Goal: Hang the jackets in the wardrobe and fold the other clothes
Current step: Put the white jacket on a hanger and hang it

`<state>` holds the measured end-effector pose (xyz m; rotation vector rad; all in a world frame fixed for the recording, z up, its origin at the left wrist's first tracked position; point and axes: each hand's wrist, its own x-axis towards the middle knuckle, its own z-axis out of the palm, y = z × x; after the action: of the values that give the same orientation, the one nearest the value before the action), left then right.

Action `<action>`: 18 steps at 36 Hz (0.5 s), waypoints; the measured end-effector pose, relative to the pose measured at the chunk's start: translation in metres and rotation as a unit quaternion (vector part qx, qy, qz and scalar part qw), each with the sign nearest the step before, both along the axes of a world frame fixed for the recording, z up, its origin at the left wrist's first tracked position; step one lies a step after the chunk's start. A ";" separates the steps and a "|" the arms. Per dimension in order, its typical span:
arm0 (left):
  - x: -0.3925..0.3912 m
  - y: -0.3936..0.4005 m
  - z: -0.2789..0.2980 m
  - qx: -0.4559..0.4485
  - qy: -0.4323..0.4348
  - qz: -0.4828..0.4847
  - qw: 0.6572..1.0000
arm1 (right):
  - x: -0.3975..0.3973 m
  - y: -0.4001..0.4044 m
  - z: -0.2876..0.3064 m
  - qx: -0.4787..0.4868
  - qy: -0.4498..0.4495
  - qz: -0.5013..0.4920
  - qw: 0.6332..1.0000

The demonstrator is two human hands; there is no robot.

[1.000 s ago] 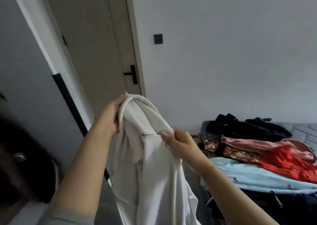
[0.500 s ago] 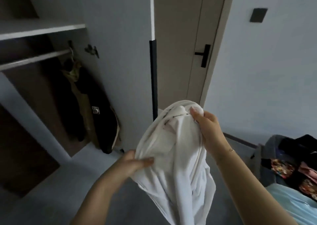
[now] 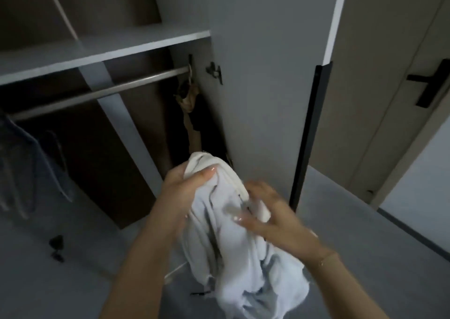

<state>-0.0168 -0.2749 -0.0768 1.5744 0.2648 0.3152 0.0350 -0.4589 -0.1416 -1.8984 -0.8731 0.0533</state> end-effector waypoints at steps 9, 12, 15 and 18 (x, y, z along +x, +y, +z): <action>0.014 0.054 0.014 0.223 0.063 0.126 0.965 | 0.071 0.074 -0.017 0.175 0.171 0.017 0.969; 0.003 0.084 0.012 0.309 0.108 0.190 0.926 | 0.091 0.107 0.004 0.234 0.203 0.061 0.949; -0.007 0.111 0.013 0.284 0.136 0.258 0.913 | 0.105 0.151 0.028 0.265 0.203 0.104 0.937; -0.024 0.132 0.014 0.285 0.123 0.250 0.917 | 0.109 0.193 0.045 0.270 0.201 0.156 0.929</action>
<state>-0.0406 -0.1428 -0.0629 2.1151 0.8394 0.6348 0.1445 -0.2659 -0.0964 -1.1655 -0.7954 0.3478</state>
